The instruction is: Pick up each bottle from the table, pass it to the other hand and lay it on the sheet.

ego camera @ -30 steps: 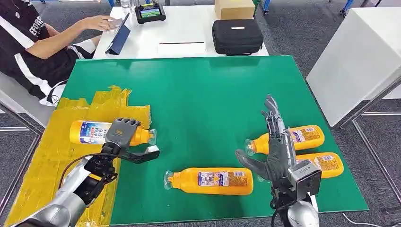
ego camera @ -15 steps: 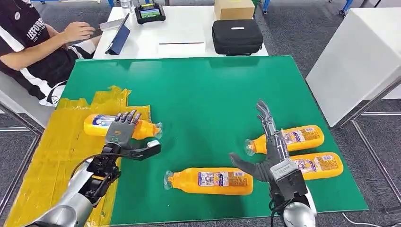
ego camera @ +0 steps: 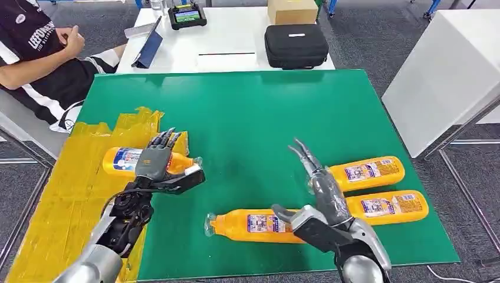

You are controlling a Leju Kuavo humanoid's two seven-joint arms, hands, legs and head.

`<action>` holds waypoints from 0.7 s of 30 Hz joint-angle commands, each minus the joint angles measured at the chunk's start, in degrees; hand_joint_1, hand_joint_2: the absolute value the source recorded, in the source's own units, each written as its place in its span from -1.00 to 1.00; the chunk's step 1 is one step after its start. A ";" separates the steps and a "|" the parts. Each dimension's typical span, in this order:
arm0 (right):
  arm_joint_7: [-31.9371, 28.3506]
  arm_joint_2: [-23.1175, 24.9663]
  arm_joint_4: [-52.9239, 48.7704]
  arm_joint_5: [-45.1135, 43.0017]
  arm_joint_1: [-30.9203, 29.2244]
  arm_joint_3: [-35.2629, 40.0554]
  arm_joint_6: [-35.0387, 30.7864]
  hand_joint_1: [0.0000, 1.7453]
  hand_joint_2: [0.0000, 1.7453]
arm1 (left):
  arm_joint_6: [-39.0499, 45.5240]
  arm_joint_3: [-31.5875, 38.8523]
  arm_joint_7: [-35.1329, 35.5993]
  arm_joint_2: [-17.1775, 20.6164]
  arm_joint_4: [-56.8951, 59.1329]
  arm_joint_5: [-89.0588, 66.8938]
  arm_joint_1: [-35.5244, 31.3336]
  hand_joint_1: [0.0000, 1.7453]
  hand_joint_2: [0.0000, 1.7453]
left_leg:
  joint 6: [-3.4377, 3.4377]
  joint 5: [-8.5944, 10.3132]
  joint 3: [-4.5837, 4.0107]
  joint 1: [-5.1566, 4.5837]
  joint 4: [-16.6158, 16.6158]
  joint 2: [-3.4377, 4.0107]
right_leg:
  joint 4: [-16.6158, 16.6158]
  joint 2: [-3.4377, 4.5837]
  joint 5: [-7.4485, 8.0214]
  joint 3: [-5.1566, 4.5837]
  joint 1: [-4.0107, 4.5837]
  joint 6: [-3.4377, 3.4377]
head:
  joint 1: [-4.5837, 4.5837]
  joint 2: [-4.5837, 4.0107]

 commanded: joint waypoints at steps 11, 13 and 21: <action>2.51 -9.05 20.58 17.93 -8.86 16.20 5.83 -1.00 1.00 | -24.10 3.84 -24.90 -3.12 -44.42 51.99 16.71 -1.00 -1.00 | -0.13 -0.24 0.39 0.10 -0.03 0.34 | -0.15 0.38 -0.09 0.36 0.11 -0.07 | -0.02 0.00; 2.51 -9.05 20.58 17.93 -8.86 16.20 5.83 -1.00 1.00 | -24.10 3.84 -24.90 -3.12 -44.42 51.99 16.71 -1.00 -1.00 | -0.14 -0.22 0.42 0.09 -0.05 0.24 | -0.16 0.27 -0.11 0.41 0.10 -0.08 | -0.04 0.00; 9.45 -6.93 35.71 22.95 -13.94 19.79 5.49 -1.00 1.00 | -29.51 1.77 -28.11 -3.72 -46.78 55.80 17.24 -1.00 -1.00 | -0.09 -0.08 0.15 0.07 -0.05 0.11 | -0.11 0.15 -0.03 0.16 0.08 -0.05 | -0.02 0.00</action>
